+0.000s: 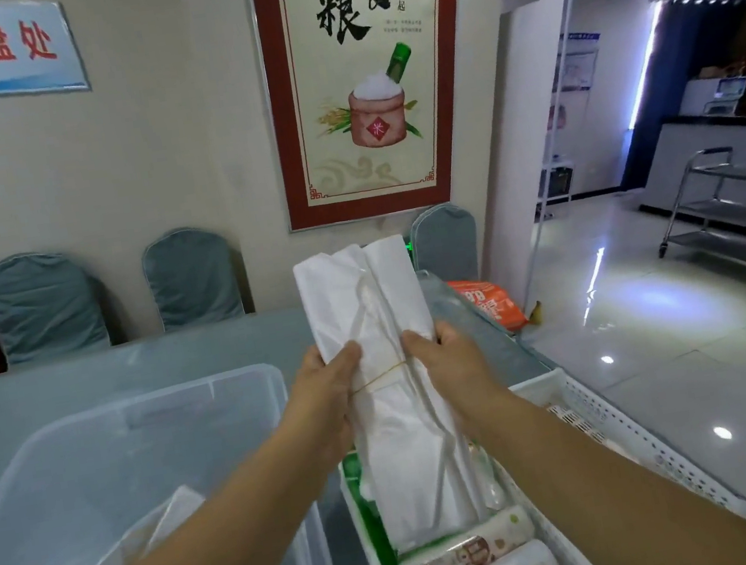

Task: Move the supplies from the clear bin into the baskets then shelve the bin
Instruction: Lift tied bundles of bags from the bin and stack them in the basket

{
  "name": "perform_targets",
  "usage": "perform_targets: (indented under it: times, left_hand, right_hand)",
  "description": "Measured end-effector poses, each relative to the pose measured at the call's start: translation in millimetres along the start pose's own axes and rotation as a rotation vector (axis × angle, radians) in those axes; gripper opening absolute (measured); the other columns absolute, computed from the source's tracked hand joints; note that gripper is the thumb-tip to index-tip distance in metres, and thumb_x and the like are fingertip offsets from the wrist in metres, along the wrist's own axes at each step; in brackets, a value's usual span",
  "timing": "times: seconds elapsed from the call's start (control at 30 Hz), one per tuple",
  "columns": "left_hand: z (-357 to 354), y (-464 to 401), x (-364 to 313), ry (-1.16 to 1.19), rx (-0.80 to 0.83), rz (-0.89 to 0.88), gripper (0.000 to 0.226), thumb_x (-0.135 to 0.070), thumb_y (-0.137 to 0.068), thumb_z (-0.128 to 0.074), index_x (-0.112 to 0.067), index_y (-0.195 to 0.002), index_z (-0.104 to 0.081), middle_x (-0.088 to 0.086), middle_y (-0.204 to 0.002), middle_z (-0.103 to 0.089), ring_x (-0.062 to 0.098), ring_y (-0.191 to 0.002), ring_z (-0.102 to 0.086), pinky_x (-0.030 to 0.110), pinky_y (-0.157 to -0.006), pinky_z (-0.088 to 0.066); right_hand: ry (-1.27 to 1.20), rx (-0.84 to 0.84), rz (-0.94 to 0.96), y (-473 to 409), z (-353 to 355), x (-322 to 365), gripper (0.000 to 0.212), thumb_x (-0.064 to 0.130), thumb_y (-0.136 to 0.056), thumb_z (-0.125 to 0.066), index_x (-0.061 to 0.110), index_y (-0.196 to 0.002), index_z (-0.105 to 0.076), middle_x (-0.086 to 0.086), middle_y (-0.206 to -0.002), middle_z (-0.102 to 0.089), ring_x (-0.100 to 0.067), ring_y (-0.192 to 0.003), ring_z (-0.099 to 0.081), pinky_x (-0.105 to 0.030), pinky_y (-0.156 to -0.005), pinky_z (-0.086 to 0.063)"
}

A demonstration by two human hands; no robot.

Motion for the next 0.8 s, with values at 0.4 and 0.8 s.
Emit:
perform_targets:
  times: [0.4, 0.8]
  left_hand:
    - [-196.5, -69.2, 187.5, -0.118, -0.161, 0.091, 0.017, -0.003, -0.087, -0.055, -0.012, -0.099, -0.046, 0.015, -0.101, -0.061, 0.032, -0.086, -0.063, 0.043, -0.070, -0.056]
    - [-273.6, -66.5, 385.1, -1.487, 0.828, 0.060, 0.047, -0.019, -0.086, -0.057, -0.024, -0.131, -0.042, 0.000, -0.134, -0.051, 0.017, -0.120, -0.048, 0.033, -0.099, -0.041]
  right_hand:
    - [-0.103, 0.339, -0.342, -112.0, 198.1, -145.0, 0.059, 0.012, -0.068, -0.081, 0.009, -0.118, -0.050, -0.014, -0.110, -0.067, -0.026, -0.094, -0.068, -0.044, -0.085, -0.055]
    - [0.088, 0.012, -0.439, -167.4, 390.7, -251.1, 0.049, 0.008, -0.066, -0.079, 0.015, -0.107, -0.052, 0.001, -0.098, -0.062, -0.014, -0.084, -0.063, -0.024, -0.059, -0.049]
Point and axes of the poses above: each hand's wrist, its own y-axis away from the middle knuckle, its own z-axis out of the back of the hand, x = y × z, the point moved 7 cm from there along -y, towards the middle knuckle
